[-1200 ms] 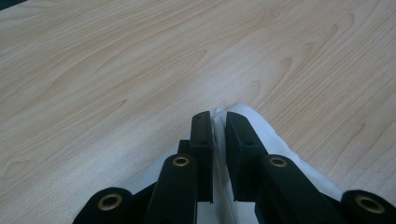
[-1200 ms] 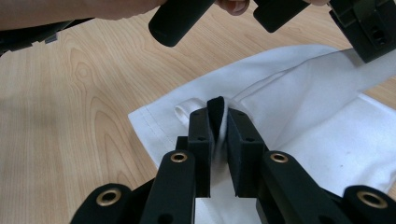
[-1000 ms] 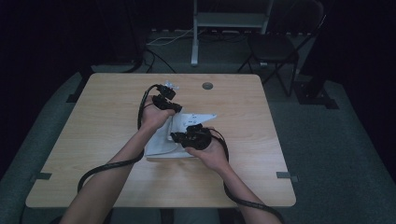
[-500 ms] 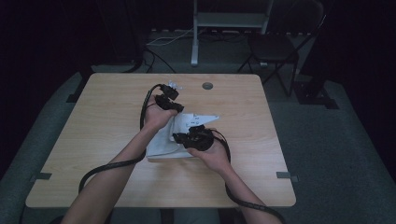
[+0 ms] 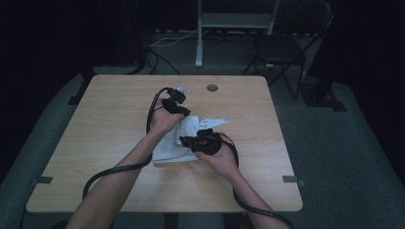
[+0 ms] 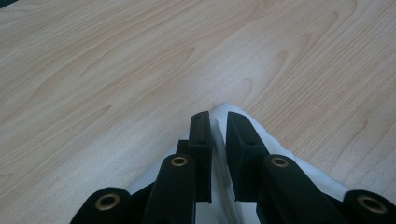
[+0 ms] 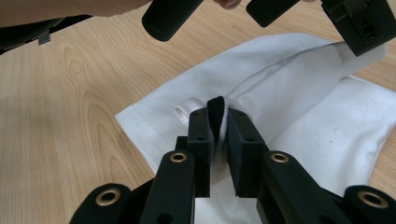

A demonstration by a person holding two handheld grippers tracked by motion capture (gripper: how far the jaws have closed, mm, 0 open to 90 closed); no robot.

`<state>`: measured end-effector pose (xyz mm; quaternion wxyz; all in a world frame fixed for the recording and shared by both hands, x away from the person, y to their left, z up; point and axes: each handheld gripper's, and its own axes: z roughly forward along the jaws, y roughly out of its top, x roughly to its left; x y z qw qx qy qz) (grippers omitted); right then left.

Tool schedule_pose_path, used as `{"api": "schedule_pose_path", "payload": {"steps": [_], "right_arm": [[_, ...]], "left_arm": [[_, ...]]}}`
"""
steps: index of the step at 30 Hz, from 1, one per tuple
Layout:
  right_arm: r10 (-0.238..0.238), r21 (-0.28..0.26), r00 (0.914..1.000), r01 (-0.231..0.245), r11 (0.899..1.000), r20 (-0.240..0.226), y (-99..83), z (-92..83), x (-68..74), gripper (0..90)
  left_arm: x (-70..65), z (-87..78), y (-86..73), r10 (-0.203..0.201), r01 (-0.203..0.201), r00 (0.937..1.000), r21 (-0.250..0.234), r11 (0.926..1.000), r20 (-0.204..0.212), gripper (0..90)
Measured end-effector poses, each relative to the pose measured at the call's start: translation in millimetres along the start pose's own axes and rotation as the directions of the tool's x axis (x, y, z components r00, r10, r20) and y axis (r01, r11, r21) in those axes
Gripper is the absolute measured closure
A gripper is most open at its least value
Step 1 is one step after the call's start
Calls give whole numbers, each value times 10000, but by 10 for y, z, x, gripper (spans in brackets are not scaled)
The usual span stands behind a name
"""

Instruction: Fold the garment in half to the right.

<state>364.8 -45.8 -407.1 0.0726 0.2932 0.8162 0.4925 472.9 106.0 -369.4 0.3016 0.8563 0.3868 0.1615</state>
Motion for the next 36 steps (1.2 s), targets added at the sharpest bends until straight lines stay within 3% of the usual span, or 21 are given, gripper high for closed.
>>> {"api": "schedule_pose_path", "payload": {"steps": [28,36], "right_arm": [[523,-9,9986,-523,9986,102,-122,-55,-51,795],[445,-16,9988,-445,9990,204,-152,-81,-67,787]], "left_arm": [[-204,151,75,543,-546,9985,350,9979,104,808],[-257,202,88,658,-665,9976,355,9972,199,802]]}}
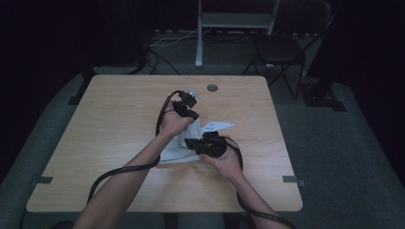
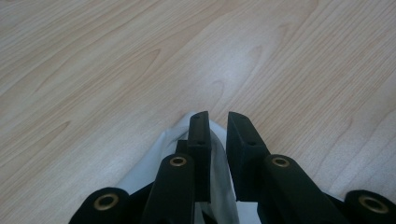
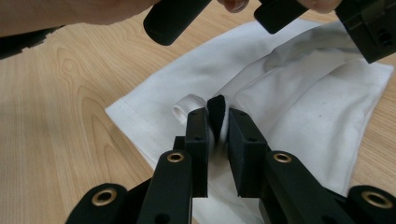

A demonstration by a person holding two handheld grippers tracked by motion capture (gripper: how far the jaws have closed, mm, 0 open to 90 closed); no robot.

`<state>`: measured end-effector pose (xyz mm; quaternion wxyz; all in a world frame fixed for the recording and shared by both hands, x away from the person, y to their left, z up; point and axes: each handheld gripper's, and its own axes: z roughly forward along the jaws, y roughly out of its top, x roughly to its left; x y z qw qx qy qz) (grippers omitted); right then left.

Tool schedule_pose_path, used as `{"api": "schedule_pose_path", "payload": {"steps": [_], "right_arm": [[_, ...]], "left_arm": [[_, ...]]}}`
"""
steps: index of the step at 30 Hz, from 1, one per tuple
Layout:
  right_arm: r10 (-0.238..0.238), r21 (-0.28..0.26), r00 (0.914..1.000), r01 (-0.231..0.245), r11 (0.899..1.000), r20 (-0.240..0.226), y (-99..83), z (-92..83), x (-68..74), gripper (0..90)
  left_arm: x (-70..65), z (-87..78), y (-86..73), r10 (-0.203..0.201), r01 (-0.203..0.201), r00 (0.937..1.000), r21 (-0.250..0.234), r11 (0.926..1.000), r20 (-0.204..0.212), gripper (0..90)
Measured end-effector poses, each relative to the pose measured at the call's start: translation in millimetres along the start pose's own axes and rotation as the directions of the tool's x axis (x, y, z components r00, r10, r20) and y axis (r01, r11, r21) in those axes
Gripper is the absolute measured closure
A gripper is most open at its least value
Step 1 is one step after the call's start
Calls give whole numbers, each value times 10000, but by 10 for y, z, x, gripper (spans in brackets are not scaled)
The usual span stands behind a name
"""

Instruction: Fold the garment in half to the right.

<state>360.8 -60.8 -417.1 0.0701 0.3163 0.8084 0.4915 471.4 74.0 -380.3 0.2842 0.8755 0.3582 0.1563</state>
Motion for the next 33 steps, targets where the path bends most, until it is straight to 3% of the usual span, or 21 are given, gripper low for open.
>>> {"api": "schedule_pose_path", "payload": {"steps": [21,33], "right_arm": [[122,273,9992,-133,9995,393,-112,-81,-81,762],[274,450,9978,-302,9985,606,-173,-139,-107,727]], "left_arm": [[-100,104,29,190,-191,9996,43,9998,199,775],[-128,74,54,362,-359,9986,-69,9993,388,715]]}}
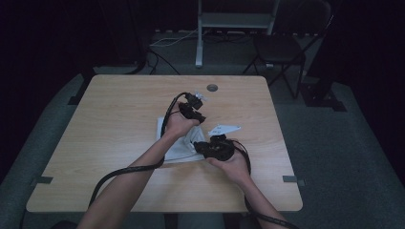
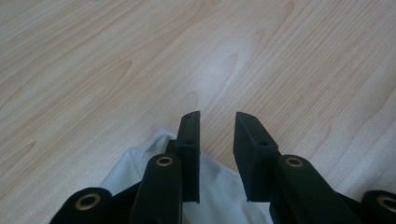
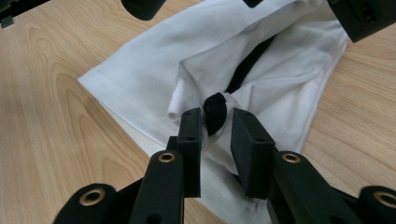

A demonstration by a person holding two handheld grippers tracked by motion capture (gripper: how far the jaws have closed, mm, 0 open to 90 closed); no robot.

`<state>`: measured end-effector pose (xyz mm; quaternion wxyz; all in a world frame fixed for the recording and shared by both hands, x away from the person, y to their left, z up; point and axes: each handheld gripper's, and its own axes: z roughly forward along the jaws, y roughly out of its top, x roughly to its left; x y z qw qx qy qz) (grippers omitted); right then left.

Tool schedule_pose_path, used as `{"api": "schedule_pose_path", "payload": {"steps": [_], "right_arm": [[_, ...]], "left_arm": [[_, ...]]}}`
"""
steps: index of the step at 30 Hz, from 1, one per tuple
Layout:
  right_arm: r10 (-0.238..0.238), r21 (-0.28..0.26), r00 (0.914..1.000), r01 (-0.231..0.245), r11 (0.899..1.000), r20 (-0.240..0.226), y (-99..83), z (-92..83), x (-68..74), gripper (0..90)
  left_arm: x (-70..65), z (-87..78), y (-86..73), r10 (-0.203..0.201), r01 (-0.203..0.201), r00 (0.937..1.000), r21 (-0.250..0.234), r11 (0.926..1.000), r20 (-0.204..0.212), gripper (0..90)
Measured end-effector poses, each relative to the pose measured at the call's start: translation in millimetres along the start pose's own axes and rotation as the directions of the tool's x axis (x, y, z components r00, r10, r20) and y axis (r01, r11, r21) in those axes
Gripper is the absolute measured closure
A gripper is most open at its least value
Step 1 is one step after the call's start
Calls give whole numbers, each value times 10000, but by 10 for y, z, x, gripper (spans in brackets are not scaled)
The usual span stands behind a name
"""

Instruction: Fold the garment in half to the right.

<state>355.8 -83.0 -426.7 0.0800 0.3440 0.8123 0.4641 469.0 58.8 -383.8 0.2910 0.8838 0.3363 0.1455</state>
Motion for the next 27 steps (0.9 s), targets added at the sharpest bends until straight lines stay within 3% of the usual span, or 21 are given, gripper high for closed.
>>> {"api": "schedule_pose_path", "payload": {"steps": [10,19,21,27], "right_arm": [[180,54,9995,-181,9998,245,-56,-108,-84,602],[600,-598,9972,-573,9966,446,32,-288,-219,534],[672,-668,9972,-649,9957,324,84,-303,-190,519],[247,-524,9996,-253,9983,-128,183,-194,-38,510]], "left_arm": [[27,-76,16,-67,62,9998,-247,9997,-164,669],[128,-270,34,-235,212,9986,-494,9986,-472,622],[157,-316,29,-304,274,9982,-565,9980,-525,619],[261,-441,-28,-431,389,9964,-581,9976,-732,606]]}}
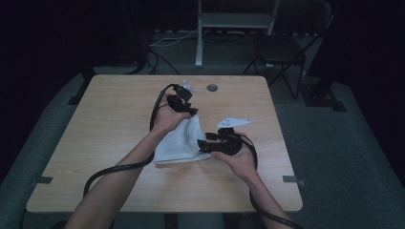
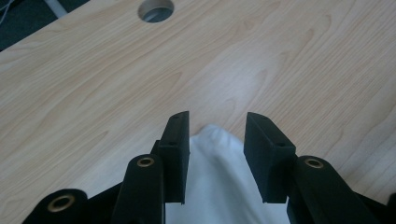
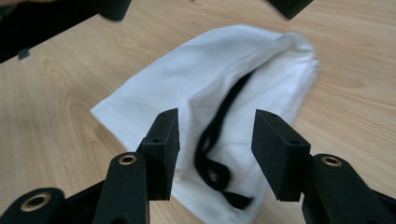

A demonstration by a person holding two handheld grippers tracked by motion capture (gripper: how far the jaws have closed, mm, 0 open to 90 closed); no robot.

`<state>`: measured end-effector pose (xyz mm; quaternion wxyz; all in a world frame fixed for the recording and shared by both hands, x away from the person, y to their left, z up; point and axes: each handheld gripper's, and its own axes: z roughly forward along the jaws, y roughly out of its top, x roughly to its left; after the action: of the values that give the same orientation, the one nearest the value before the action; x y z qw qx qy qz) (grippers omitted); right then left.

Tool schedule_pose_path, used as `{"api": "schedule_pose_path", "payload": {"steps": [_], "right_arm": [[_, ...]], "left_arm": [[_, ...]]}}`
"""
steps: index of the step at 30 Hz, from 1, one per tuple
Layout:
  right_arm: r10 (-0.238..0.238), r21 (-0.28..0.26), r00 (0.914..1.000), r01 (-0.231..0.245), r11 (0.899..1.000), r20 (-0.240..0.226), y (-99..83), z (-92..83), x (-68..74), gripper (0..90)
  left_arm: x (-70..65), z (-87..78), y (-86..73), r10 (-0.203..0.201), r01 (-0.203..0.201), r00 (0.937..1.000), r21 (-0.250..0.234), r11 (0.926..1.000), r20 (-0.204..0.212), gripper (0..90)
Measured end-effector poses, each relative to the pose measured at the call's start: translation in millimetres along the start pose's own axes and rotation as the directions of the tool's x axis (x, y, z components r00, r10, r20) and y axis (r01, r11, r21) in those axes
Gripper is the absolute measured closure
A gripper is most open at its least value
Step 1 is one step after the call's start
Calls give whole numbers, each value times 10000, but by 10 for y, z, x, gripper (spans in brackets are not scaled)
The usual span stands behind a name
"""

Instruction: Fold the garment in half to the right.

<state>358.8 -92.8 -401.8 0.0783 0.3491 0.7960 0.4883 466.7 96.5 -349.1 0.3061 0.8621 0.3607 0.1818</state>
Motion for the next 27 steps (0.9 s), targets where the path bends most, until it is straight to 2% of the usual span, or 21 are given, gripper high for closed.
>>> {"api": "schedule_pose_path", "payload": {"steps": [3,8,13,19,27], "right_arm": [[-113,254,9999,116,9996,-108,3,84,58,523],[-503,702,9987,501,9963,11,-39,178,98,669],[-363,992,9990,337,9945,250,-115,172,40,752],[-258,1176,9993,225,9928,265,-183,149,3,762],[-107,1339,9996,73,9910,245,-231,138,-8,738]], "left_arm": [[57,-37,-36,-42,43,10000,62,10000,-66,603],[104,17,-116,-255,257,9996,273,9993,-80,603],[126,128,-188,-300,312,9993,535,9981,-231,601],[73,235,-187,-48,65,9998,796,9968,-214,600],[-40,374,-147,148,-135,9998,855,9962,-140,596]]}}
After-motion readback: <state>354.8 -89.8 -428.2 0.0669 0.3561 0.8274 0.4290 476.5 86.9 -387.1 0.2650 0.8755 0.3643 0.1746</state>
